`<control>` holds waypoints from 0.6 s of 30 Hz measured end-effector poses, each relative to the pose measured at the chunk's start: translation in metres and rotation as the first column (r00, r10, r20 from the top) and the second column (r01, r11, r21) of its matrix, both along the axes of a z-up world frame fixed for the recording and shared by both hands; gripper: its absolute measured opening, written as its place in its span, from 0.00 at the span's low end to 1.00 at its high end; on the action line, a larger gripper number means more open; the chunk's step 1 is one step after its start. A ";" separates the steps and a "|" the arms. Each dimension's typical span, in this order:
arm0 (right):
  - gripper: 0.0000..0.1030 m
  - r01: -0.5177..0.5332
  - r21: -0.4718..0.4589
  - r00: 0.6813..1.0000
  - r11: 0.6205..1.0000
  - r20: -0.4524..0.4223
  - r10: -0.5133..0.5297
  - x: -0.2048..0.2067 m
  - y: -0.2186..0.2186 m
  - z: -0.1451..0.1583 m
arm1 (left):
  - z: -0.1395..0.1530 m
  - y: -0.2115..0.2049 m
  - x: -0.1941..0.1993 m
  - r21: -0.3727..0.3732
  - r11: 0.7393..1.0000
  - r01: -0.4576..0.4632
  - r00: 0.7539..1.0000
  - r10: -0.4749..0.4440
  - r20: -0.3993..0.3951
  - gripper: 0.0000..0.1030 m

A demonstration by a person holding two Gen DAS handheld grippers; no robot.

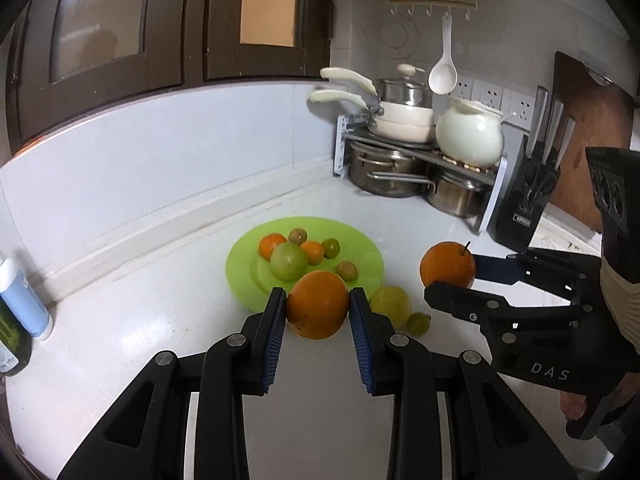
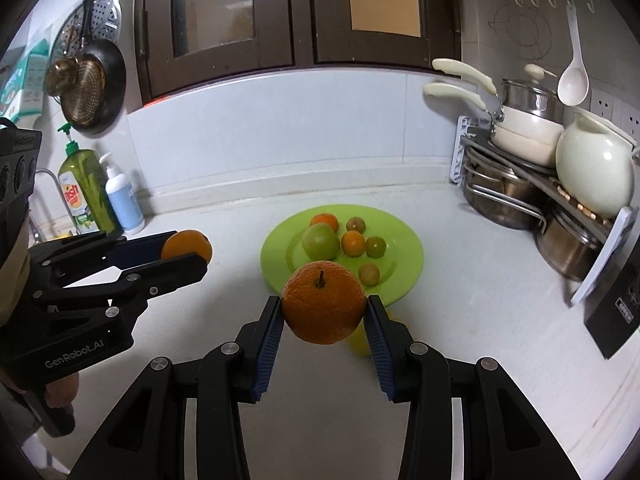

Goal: Organize fruits
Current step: 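Carry both oranges onto the green plate and open both tools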

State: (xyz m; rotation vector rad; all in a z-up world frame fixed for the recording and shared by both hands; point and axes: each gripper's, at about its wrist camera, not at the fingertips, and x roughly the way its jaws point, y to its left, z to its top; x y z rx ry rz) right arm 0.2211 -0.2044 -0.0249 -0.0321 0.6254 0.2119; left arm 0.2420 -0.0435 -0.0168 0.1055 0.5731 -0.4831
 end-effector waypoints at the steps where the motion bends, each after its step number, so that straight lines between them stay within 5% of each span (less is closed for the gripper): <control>1: 0.41 -0.005 0.003 1.000 1.000 0.002 0.005 0.001 -0.002 0.001 | 0.002 -0.002 0.000 0.000 1.000 -0.005 1.000 0.005 0.005 0.31; 18: 0.41 -0.053 0.007 0.999 0.999 0.014 0.053 0.050 -0.034 0.013 | 0.012 -0.035 0.038 0.024 0.998 -0.064 0.998 0.064 0.003 0.31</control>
